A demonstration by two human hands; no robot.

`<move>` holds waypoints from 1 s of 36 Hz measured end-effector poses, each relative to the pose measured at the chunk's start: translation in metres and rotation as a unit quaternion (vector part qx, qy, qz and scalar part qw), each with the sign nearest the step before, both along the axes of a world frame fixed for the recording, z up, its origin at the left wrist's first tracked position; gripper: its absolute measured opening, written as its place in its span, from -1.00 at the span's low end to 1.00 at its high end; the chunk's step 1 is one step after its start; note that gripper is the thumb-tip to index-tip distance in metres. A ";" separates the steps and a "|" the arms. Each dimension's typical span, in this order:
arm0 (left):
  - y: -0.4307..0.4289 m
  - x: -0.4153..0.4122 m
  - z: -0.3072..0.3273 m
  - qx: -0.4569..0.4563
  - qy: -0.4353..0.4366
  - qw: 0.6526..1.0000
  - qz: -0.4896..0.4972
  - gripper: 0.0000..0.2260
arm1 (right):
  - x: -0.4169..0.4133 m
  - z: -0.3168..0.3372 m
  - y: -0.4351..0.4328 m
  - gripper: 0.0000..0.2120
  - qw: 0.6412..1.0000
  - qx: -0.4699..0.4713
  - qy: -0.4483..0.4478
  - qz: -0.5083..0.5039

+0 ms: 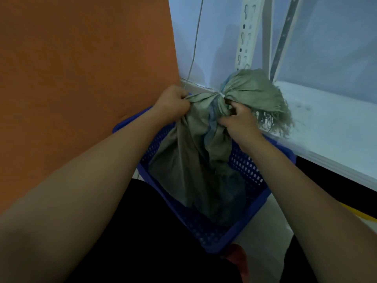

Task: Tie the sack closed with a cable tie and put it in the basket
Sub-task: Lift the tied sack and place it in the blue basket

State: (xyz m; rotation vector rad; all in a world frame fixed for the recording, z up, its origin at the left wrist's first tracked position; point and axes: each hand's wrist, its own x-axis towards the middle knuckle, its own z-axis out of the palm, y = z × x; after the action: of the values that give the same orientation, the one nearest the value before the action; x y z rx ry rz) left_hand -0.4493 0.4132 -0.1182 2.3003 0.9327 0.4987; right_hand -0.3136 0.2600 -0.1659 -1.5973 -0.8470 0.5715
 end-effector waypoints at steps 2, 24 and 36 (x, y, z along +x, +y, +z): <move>0.003 -0.004 0.003 0.014 0.013 1.000 0.018 -0.83 | 0.003 -0.004 -0.002 -0.75 0.990 -0.018 -0.132 -0.040; -0.082 0.046 -0.060 -0.326 0.385 0.837 -0.212 -0.01 | 0.022 -0.042 -0.002 -0.43 0.973 -0.006 0.228 -0.043; -0.102 0.046 -0.085 -0.125 0.534 0.786 -0.286 0.15 | 0.027 -0.050 -0.017 -0.81 0.924 -0.040 -0.338 -0.177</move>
State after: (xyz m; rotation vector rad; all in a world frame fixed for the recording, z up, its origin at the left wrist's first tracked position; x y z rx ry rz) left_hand -0.4033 0.3112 -0.2035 2.3475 0.5893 -1.2370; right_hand -0.2862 0.2431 -0.2157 -1.9990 -0.9996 -0.2340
